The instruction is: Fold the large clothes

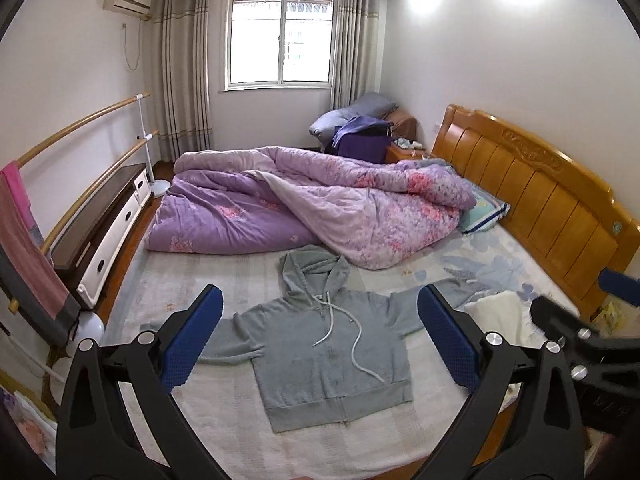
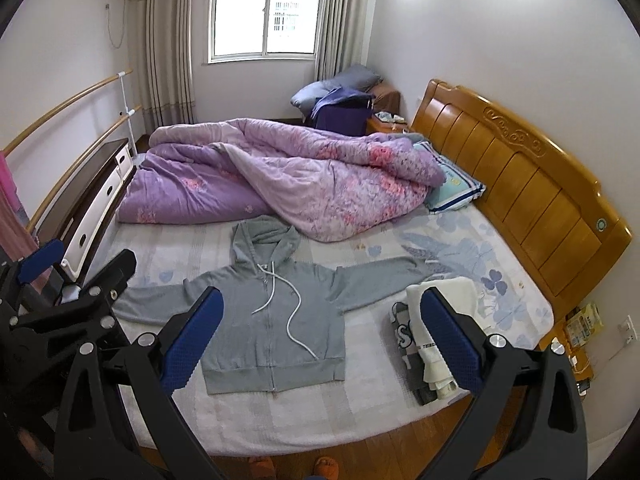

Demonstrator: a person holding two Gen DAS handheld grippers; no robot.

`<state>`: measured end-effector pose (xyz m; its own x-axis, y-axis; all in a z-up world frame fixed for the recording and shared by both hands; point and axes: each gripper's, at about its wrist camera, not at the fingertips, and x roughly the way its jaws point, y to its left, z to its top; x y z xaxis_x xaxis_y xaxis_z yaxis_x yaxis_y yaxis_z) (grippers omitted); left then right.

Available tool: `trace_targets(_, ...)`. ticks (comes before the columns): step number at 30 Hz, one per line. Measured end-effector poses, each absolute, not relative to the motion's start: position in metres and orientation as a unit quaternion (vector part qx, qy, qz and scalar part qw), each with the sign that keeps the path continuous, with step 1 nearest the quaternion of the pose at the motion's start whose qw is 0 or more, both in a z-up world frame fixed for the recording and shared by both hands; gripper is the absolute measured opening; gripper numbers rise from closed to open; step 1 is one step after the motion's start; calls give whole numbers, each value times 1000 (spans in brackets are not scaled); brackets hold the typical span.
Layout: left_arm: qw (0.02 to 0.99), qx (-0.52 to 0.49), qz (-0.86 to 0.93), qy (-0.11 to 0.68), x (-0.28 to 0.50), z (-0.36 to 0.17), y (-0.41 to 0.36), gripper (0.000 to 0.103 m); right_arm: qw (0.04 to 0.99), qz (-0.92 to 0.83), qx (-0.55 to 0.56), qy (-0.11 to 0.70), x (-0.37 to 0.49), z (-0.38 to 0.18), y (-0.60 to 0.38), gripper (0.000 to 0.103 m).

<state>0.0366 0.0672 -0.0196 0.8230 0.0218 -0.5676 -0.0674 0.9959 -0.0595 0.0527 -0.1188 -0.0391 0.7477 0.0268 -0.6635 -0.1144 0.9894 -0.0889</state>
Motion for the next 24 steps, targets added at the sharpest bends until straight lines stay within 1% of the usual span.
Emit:
trace_targets(9,962,-25,36,270,26,5,59,98,941,46,-56,332,44,-25,-125,95)
trace_targets(24,961,-16,37,273,22,11,51,98,943,39,-52,327,41,-19,-130,95)
